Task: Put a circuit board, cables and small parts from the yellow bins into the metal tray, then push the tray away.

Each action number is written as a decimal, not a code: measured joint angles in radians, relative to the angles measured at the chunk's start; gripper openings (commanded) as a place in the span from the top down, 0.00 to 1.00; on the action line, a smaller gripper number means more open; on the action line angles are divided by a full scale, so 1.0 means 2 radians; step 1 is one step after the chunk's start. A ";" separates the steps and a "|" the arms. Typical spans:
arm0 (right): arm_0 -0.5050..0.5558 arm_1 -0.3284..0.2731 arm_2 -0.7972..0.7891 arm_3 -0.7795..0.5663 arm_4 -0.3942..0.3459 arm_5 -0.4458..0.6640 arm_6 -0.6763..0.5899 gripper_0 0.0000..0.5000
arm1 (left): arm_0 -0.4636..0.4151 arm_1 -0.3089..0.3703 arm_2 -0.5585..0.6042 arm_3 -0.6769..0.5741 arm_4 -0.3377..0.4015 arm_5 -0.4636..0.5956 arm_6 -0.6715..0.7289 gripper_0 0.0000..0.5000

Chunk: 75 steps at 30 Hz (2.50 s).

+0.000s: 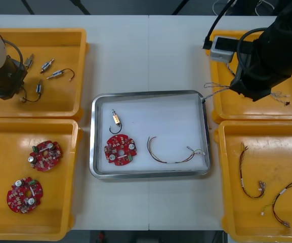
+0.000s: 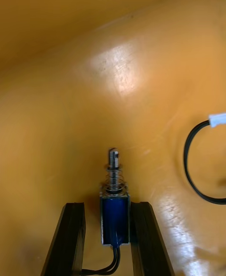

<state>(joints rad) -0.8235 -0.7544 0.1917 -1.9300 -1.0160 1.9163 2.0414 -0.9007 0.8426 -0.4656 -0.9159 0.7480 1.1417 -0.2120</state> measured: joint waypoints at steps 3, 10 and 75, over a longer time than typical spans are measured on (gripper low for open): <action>0.000 0.006 0.022 -0.009 -0.002 0.000 0.006 1.00 | 0.001 0.000 -0.008 0.000 0.000 -0.002 -0.002 0.61; 0.000 0.039 0.063 -0.010 0.018 -0.011 0.049 1.00 | 0.001 0.000 -0.008 0.000 0.000 -0.007 -0.003 1.00; -0.007 0.129 0.169 0.149 0.101 -0.142 0.049 0.00 | 0.004 0.052 0.078 -0.395 0.063 0.282 -0.182 1.00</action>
<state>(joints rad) -0.8372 -0.4962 0.5301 -1.6319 -0.8145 1.6326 2.1402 -0.8920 0.9469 -0.3090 -1.7059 0.8731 1.7065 -0.5753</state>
